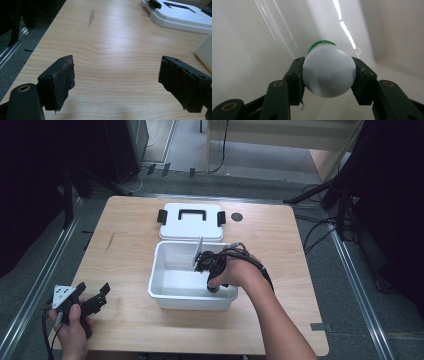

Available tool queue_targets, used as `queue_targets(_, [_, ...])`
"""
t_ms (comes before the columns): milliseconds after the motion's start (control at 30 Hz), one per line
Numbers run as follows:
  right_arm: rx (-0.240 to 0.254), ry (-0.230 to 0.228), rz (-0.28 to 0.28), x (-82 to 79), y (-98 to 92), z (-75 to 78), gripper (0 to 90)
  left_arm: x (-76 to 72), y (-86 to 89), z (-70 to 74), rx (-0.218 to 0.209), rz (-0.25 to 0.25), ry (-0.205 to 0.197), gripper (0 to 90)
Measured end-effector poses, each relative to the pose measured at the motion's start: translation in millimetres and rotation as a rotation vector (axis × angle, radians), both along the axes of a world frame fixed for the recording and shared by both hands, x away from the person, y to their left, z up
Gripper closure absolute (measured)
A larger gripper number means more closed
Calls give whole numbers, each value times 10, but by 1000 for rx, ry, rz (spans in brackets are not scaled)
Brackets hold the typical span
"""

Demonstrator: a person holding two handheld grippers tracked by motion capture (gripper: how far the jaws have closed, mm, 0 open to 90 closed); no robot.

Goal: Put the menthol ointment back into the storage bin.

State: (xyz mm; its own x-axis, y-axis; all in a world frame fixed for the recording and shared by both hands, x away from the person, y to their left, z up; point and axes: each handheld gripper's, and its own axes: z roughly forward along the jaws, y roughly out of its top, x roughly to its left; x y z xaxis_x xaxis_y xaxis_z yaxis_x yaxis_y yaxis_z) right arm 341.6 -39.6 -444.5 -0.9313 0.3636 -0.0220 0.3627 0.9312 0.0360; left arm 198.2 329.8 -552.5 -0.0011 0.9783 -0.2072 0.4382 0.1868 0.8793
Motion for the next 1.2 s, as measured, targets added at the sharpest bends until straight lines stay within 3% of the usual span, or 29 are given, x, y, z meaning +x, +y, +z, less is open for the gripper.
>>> queue_targets(633, [-31, 22, 29, -13, 10, -201, 498, 3, 2, 0, -1, -2, -1, 140])
queue_targets(967, [16, 11, 20, -18, -29, -67, 497, 3, 2, 0, 0, -2, 0, 140])
queue_targets(1200, [53, -25, -9, -23, -101, 156, 427, 2, -1, 0, 1, -4, -2, 140])
